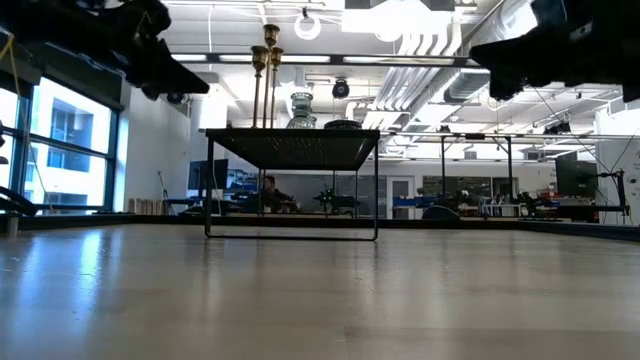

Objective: Pick & Place candle stick holders
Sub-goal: Return to Home Position

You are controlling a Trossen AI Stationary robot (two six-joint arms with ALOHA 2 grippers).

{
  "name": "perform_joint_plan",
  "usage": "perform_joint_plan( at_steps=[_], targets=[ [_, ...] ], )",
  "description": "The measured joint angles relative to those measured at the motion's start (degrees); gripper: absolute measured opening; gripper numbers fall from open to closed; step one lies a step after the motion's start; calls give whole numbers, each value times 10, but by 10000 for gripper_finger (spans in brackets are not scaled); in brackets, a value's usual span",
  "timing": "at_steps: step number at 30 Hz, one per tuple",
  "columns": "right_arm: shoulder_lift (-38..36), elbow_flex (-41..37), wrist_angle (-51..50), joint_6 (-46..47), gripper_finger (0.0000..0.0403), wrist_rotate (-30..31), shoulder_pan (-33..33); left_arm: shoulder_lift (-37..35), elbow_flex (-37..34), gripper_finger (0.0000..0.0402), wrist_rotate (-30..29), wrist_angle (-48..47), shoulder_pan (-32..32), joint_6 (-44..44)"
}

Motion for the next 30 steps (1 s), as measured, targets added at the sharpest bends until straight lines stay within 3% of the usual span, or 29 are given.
perform_joint_plan(
  at_steps=[5, 12, 21, 25, 30],
  targets=[
    [-100, -36, 1, 40, 0, -100, -130, -77, -34, 1, 37, -11, 43, 1],
    [-194, -72, -11, 74, 0, -115, -211, -184, -88, 0, 50, -46, 73, 0],
    [-238, -72, -112, 70, 0, -3, -198, -344, -159, 0, 18, -108, 72, 0],
    [-236, -72, -127, 56, 0, 68, -176, -340, -172, 0, 34, -104, 72, -2],
    [-233, -72, -150, 58, 0, 122, -155, -340, -218, 0, 64, 31, 72, -4]
  ],
)
